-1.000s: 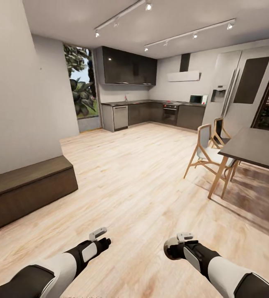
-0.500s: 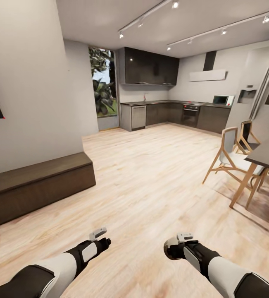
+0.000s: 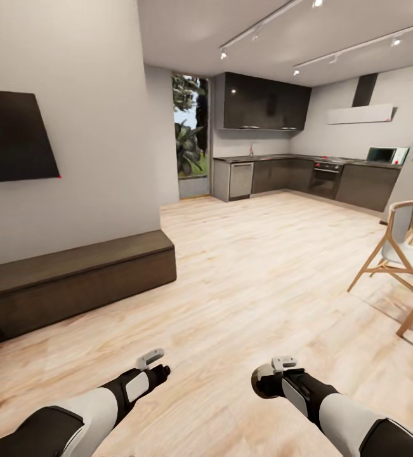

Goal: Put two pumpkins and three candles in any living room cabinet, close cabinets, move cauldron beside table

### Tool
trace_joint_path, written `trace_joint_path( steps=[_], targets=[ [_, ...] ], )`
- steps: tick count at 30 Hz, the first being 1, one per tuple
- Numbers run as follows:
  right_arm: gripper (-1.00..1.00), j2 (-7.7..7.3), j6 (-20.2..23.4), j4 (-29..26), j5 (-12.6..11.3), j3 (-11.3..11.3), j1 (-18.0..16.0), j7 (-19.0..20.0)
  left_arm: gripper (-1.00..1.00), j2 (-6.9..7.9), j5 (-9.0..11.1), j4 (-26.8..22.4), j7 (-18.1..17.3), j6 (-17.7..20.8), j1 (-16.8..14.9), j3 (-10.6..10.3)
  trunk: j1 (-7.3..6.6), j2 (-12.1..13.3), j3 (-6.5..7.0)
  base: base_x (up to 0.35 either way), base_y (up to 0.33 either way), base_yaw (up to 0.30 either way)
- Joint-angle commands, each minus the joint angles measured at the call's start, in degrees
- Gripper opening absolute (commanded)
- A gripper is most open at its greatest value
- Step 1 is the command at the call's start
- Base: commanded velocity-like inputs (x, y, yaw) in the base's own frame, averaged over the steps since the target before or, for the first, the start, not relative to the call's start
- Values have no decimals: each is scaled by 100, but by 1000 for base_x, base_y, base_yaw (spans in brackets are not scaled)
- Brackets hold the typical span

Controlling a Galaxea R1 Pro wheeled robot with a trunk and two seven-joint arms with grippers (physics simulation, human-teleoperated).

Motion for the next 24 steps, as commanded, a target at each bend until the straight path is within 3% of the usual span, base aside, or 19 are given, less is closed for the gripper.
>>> trace_joint_path(
  steps=[1,13,24],
  targets=[
    [-100,-5,29,-12,-10,21,-4,3,100,-2,45,5,13,14,-5,-48,-1,-3,-4,0,286,62],
    [-100,-5,29,-12,-8,33,-4,3,100,-11,38,5,7,14,-7,-48,-1,-3,69,6,291,161],
    [-100,-5,29,-12,-8,34,-2,3,100,-11,37,5,4,14,-5,-48,-1,-3,126,139,318,233]
  ],
)
